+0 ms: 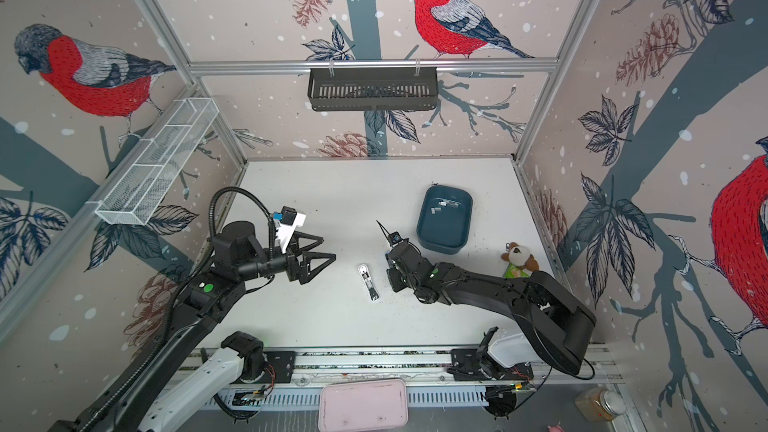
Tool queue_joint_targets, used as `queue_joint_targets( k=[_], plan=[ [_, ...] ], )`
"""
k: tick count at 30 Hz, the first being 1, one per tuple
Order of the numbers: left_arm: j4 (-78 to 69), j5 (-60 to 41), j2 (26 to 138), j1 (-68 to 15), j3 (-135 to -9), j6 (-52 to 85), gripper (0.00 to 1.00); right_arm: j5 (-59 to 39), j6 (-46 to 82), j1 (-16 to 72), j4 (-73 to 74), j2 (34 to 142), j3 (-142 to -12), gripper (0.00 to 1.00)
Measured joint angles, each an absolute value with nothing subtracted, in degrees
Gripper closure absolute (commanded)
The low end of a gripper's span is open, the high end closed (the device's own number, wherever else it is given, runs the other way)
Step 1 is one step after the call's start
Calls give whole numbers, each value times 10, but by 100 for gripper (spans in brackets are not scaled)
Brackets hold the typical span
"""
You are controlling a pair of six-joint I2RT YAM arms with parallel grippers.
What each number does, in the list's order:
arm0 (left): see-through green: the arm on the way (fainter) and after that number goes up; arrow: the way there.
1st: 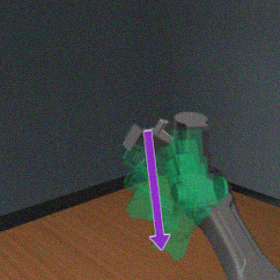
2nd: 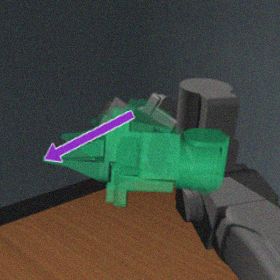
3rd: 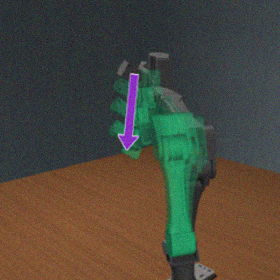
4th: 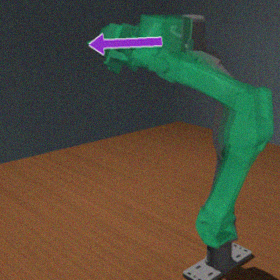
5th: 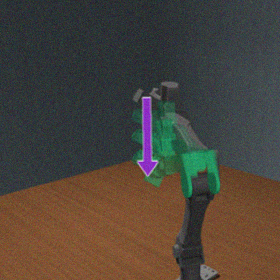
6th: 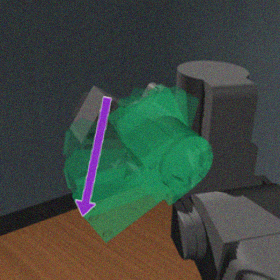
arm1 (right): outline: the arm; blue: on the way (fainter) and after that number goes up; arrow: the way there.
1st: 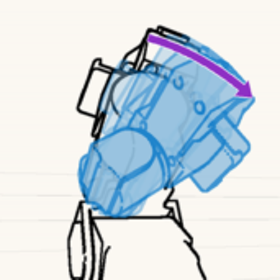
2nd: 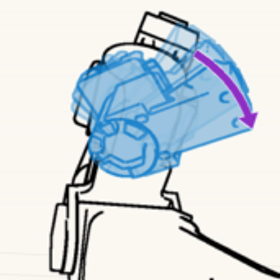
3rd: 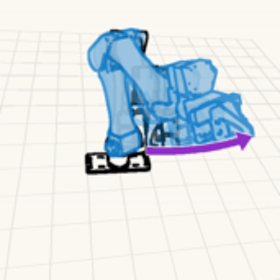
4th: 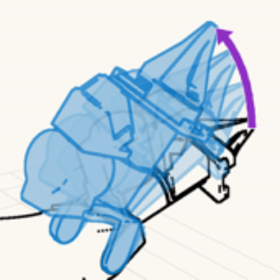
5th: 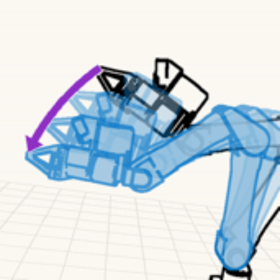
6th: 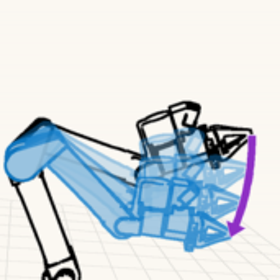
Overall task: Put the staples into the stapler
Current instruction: 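Lower the staple strip into the light-blue stapler's channel with the right gripper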
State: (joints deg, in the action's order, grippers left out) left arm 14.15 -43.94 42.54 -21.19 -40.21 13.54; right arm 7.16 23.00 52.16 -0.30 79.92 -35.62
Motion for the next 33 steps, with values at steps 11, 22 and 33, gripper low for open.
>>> queue_joint_targets(
  k=[11,22,33],
  plan=[
    [142,-446,429,-212,-401,135,3,75,230,522,1,813,-353,87],
    [141,-449,432,-212,-400,135,3,79,230,522,4,819,-349,87],
    [141,-449,432,-212,-400,135,3,81,230,522,9,825,-344,86]
  ],
)
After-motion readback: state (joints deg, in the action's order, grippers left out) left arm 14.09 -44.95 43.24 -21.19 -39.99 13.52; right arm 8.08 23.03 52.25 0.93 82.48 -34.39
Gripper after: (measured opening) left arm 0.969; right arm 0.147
